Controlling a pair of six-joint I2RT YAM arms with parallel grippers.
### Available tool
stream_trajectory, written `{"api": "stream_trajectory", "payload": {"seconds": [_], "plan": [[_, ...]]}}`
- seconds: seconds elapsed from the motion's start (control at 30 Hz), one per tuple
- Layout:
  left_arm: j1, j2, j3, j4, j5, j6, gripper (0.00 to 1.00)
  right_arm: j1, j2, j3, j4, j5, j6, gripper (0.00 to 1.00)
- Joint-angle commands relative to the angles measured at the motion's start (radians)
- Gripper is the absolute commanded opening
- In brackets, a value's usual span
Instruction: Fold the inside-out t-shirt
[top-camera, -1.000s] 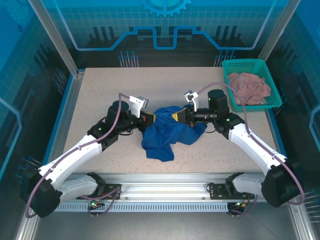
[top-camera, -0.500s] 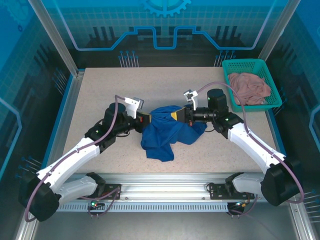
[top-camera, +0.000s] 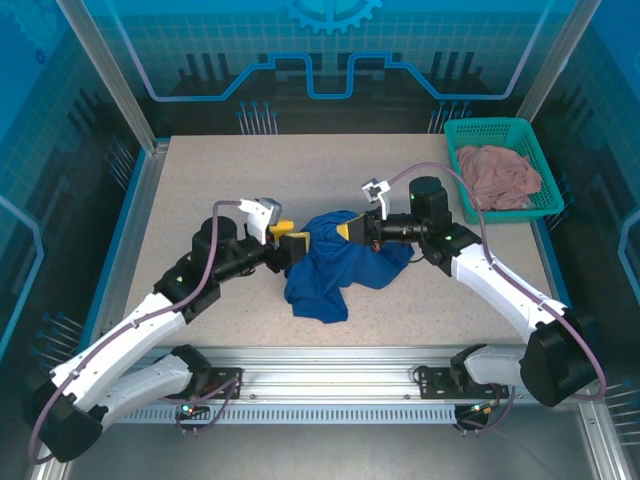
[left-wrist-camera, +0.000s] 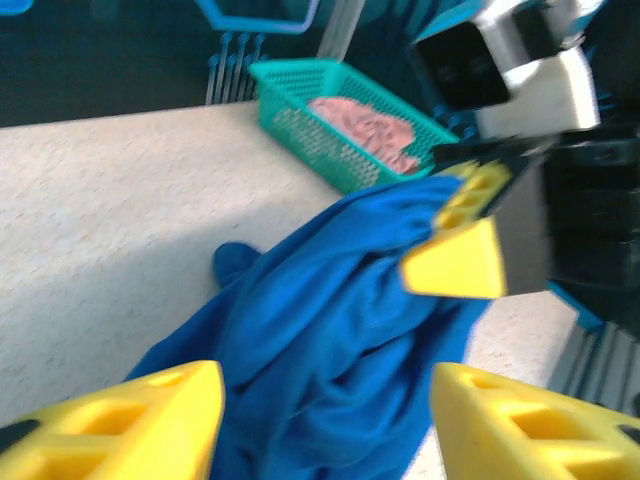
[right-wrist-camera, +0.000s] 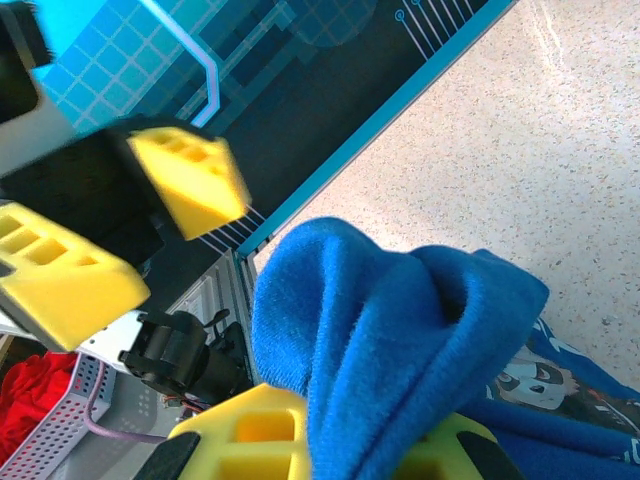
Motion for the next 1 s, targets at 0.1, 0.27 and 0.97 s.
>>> {"api": "stream_trajectory", "payload": {"seconds": [0.1,0.27,0.97], "plan": [[-0.034,0.094,0.059,0.073,0.187,0.072,0.31,0.010,0.015,0.037,0.036,-0.022,0.021,0.00],[-0.032,0.216,0.112,0.059,0.199,0.062,0.23,0.005,-0.004,0.039,0.021,-0.020,0.017,0.00],[0.029,0.354,0.132,0.193,0.359,-0.026,0.29,-0.008,-0.011,0.018,0.045,-0.040,0.022,0.00]]}}
